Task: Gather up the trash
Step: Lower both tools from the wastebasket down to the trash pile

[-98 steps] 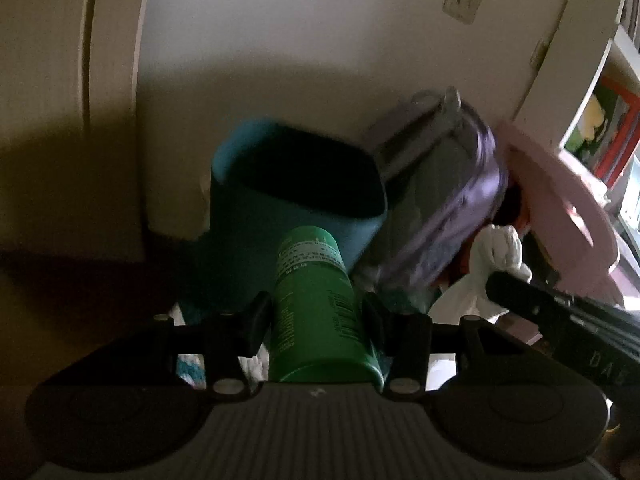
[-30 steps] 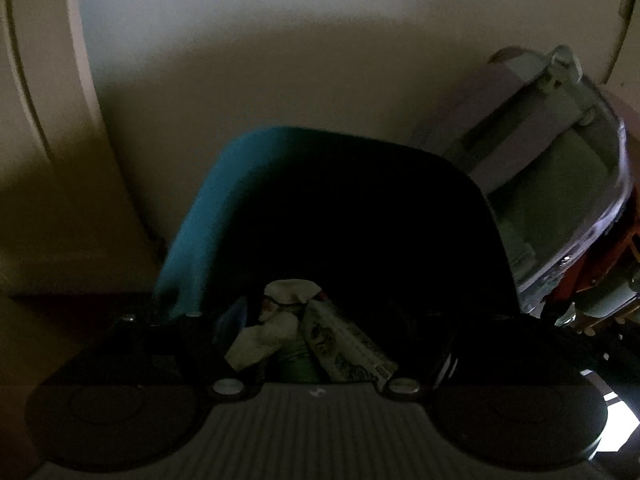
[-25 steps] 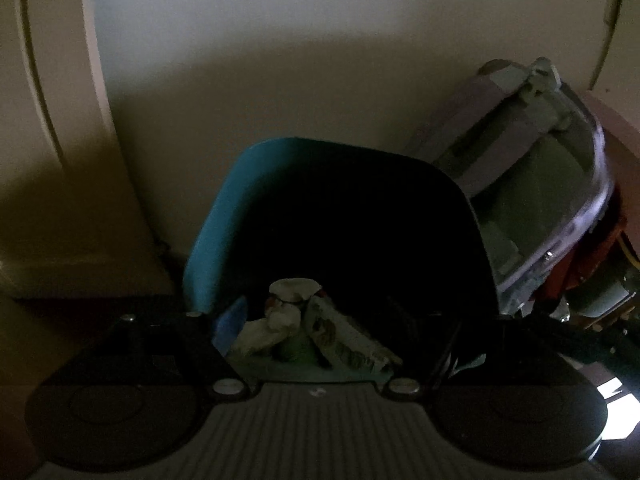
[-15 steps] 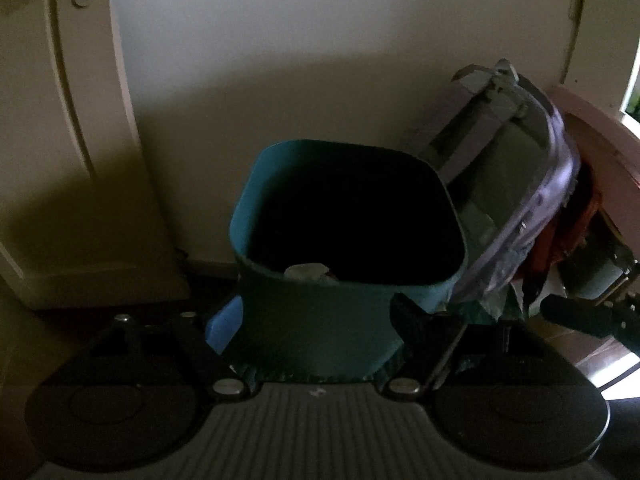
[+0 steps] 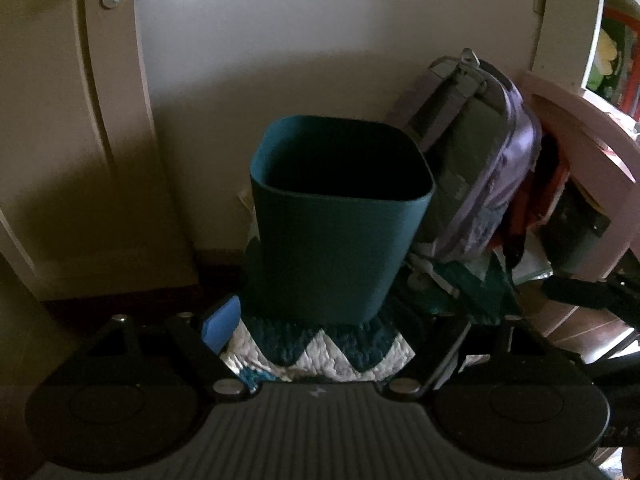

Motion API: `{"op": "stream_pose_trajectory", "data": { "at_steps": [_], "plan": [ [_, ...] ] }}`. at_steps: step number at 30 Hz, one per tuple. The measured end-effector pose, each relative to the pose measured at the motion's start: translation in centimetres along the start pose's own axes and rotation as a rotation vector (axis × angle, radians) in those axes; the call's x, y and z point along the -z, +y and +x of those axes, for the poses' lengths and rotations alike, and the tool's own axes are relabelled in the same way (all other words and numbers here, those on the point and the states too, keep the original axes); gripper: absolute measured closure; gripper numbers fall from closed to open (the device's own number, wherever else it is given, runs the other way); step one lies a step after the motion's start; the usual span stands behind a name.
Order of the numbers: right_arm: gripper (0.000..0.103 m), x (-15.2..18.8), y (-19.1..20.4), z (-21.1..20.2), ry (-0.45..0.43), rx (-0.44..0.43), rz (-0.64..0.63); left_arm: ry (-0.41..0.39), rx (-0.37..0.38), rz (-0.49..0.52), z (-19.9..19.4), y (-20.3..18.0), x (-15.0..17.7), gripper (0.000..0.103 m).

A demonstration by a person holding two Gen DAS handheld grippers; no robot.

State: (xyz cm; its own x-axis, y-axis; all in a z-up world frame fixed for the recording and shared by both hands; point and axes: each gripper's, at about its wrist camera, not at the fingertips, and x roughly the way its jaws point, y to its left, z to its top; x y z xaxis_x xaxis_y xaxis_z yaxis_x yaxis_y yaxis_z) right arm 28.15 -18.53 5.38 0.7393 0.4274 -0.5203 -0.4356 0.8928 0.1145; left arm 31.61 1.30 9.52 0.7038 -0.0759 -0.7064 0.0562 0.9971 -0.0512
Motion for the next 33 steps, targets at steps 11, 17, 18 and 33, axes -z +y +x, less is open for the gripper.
{"op": "stream_pose_trajectory", "data": {
  "at_steps": [11,17,18,33],
  "plan": [
    [0.019,6.6,-1.0,1.3,0.068,-0.037,0.045,0.059,0.046,0.004,1.7,-0.2,7.4,0.001],
    [0.018,11.2,-2.4,4.6,0.13,-0.043,0.09,0.172,0.025,-0.012,7.1,0.8,11.8,0.001],
    [0.017,12.2,-2.5,5.4,0.139,-0.04,0.088,0.198,0.032,-0.023,8.1,1.1,12.6,0.001],
    [0.017,22.4,-4.0,19.9,0.395,-0.052,0.061,0.521,0.005,0.026,24.7,4.1,19.9,0.001]
  ]
}}
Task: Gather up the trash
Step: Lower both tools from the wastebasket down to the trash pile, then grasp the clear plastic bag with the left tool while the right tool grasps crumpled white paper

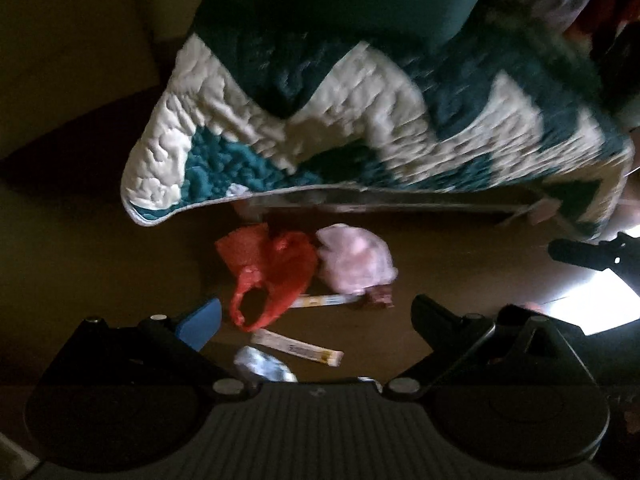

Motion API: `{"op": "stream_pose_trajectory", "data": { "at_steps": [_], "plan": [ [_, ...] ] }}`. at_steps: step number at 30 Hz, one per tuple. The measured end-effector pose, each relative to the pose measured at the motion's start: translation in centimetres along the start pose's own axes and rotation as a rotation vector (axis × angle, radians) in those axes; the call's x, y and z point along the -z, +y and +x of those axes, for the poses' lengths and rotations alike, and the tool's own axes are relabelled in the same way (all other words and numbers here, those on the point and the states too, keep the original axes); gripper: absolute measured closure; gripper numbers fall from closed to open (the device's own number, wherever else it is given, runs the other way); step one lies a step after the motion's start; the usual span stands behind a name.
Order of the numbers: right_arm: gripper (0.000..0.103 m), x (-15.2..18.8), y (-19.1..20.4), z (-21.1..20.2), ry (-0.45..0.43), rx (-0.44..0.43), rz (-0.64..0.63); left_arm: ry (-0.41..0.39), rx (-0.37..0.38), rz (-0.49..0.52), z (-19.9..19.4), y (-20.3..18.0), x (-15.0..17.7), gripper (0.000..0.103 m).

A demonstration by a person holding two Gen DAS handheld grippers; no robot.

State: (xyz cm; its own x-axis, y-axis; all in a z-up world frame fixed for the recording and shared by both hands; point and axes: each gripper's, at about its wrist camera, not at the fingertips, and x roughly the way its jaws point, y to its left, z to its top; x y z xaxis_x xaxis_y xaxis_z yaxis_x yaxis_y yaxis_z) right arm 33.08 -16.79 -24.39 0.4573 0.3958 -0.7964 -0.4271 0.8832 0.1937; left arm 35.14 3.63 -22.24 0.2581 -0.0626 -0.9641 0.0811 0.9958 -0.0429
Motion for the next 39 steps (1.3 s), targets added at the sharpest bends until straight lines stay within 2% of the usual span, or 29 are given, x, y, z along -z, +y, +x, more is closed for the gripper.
{"op": "stream_pose_trajectory", "data": {
  "at_steps": [5,9,14,18,23,28,35,38,39],
  "plan": [
    [0.018,1.2,-0.3,5.6,0.099,-0.02,-0.048,0.081,-0.034,0.051,5.5,1.0,-0.9,0.001],
    [0.018,3.2,0.3,9.9,0.201,-0.03,-0.148,0.22,-0.037,-0.01,11.5,2.8,-0.4,0.001],
    [0.018,7.6,1.1,14.8,0.334,-0.094,-0.195,0.389,-0.02,-0.077,18.4,4.7,1.5,0.001],
    [0.018,11.9,1.8,18.3,0.46,-0.124,-0.234,0.454,-0.017,-0.021,22.5,4.9,3.6,0.001],
    [0.019,16.5,2.9,21.4,0.588,-0.153,-0.287,0.551,-0.007,-0.089,27.7,6.3,6.3,0.001],
    [0.021,19.5,3.9,23.8,0.662,-0.173,-0.34,0.62,-0.004,-0.128,32.3,7.1,8.5,0.001],
    [0.022,22.2,4.3,26.2,0.734,-0.194,-0.41,0.661,-0.004,-0.085,35.9,6.5,10.8,0.002],
    [0.026,22.8,4.5,26.8,0.737,-0.179,-0.429,0.649,-0.002,-0.065,36.5,6.1,11.3,0.002],
    [0.032,23.0,4.4,27.1,0.741,-0.178,-0.431,0.648,-0.002,-0.066,36.7,6.1,11.4,0.002]
  ]
}}
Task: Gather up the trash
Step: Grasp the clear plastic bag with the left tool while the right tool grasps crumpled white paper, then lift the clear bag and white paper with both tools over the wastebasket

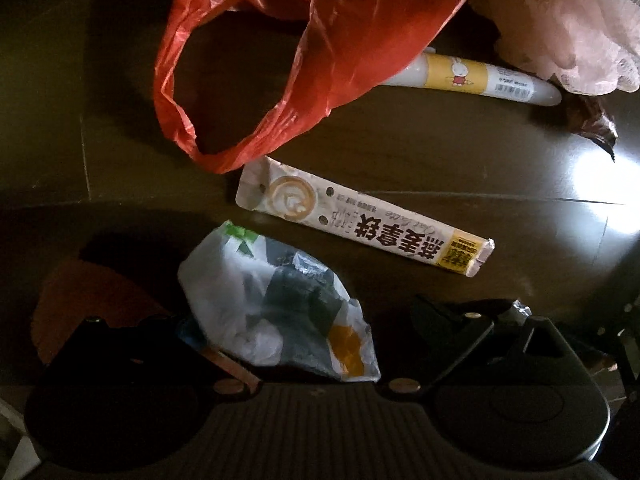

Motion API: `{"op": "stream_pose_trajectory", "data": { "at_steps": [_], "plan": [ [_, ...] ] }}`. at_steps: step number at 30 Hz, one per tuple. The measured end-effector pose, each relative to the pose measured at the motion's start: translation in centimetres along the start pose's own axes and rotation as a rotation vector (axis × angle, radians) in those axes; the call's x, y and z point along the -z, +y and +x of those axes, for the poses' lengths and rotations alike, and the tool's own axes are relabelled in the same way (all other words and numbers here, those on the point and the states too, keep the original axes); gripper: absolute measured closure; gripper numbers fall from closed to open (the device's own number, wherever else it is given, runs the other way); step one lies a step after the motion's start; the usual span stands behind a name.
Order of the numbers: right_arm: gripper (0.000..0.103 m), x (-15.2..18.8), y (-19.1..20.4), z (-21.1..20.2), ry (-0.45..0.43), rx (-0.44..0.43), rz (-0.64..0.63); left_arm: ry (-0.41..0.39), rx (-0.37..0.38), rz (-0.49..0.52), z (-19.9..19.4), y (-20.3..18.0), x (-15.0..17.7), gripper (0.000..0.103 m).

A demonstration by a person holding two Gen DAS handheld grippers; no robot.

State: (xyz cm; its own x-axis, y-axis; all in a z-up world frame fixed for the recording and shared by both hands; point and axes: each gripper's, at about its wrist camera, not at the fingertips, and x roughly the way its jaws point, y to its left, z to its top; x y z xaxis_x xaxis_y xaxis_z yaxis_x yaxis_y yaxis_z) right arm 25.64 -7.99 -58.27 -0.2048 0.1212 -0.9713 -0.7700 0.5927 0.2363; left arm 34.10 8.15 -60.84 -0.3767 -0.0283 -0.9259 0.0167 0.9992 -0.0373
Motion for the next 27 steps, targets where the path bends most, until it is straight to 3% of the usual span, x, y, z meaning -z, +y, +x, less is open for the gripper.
{"op": "stream_pose_trajectory", "data": {
  "at_steps": [2,7,11,15,18,27],
  "plan": [
    [0.037,-0.1,0.0,0.5,0.007,0.015,-0.002,0.002,0.001,0.0,0.3,0.1,0.0,0.006],
    [0.053,-0.3,0.2,1.1,0.02,0.029,-0.016,0.017,-0.006,-0.022,0.7,0.7,-0.1,0.041],
    [0.072,-0.5,0.0,0.8,0.027,0.031,-0.01,0.014,-0.016,-0.027,0.6,1.2,-0.1,0.052],
    [0.079,-0.6,-0.6,-0.2,0.022,0.022,0.031,-0.012,-0.026,-0.001,-0.3,1.0,0.3,0.074],
    [0.081,-0.6,-1.3,-1.3,0.021,0.019,0.098,-0.015,-0.037,0.024,-1.3,0.6,0.8,0.082],
    [0.082,0.4,-3.6,-8.9,-0.117,0.012,0.339,-0.088,-0.057,0.153,-7.2,-2.2,3.5,0.083]
  ]
}}
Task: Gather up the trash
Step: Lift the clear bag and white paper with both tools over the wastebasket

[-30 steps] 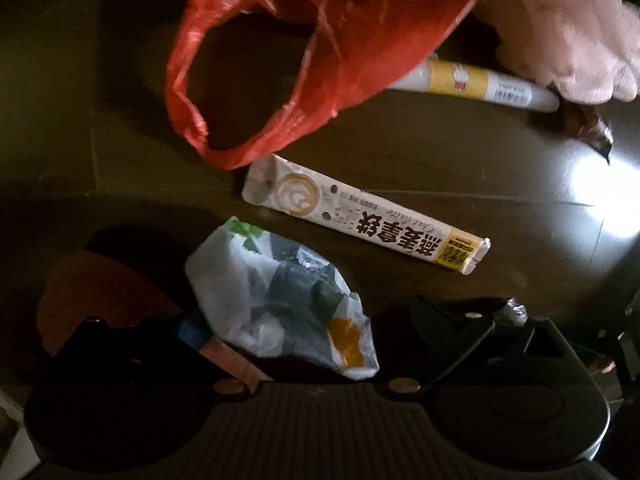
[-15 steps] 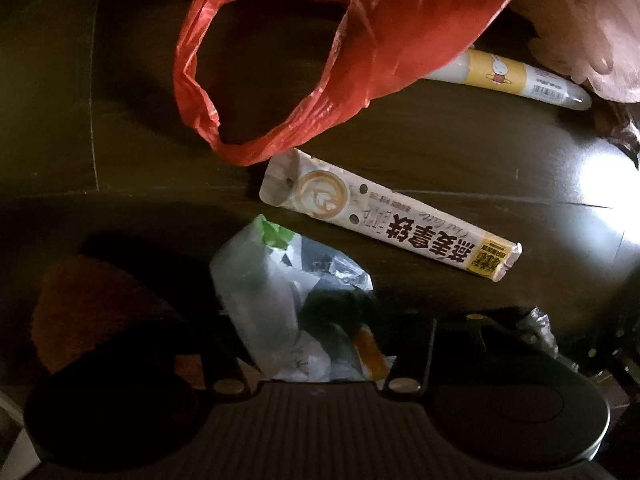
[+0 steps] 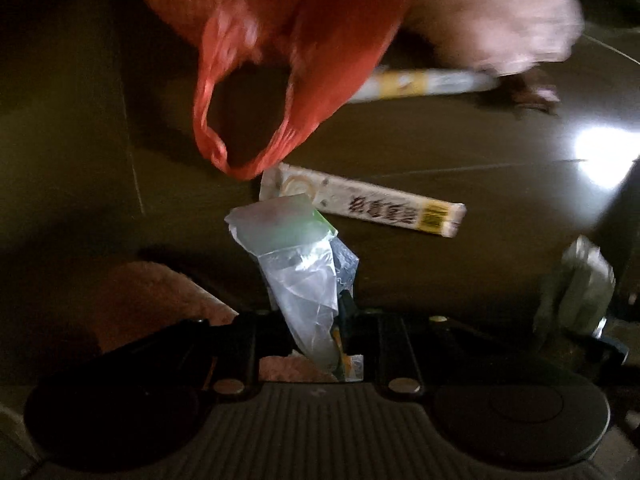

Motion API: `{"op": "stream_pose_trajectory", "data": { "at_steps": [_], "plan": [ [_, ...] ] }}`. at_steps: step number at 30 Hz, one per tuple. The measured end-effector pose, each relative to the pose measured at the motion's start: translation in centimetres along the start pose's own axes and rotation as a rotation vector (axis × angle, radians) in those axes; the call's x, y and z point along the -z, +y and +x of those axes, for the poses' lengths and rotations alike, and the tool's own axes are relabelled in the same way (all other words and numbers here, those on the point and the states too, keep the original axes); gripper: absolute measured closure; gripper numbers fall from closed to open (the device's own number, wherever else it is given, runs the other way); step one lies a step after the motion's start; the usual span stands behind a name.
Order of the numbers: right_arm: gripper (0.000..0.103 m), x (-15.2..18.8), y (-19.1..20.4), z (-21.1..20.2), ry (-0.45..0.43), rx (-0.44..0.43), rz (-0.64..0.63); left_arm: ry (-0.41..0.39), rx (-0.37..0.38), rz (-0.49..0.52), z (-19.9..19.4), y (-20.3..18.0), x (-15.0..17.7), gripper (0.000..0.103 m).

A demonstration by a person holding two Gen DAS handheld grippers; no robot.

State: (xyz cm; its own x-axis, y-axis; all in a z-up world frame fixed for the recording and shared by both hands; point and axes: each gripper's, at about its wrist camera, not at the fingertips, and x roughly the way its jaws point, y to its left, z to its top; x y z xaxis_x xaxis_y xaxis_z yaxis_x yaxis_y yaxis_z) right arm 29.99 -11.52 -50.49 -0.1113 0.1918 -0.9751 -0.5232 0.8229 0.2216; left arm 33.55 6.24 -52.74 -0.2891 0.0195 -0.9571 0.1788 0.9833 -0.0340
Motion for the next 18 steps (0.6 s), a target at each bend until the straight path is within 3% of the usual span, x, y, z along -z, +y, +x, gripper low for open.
{"op": "stream_pose_trajectory", "data": {
  "at_steps": [6,12,18],
  "plan": [
    [0.082,0.7,0.3,-7.1,-0.15,0.023,0.124,-0.135,0.016,0.091,-9.0,-1.5,1.1,0.083],
    [0.082,2.1,0.4,-15.2,-0.315,0.036,0.204,-0.297,0.044,0.1,-18.3,-3.6,3.4,0.083],
    [0.082,4.0,2.1,-23.6,-0.487,0.03,0.23,-0.452,0.062,0.08,-26.5,-6.1,7.8,0.083]
  ]
}}
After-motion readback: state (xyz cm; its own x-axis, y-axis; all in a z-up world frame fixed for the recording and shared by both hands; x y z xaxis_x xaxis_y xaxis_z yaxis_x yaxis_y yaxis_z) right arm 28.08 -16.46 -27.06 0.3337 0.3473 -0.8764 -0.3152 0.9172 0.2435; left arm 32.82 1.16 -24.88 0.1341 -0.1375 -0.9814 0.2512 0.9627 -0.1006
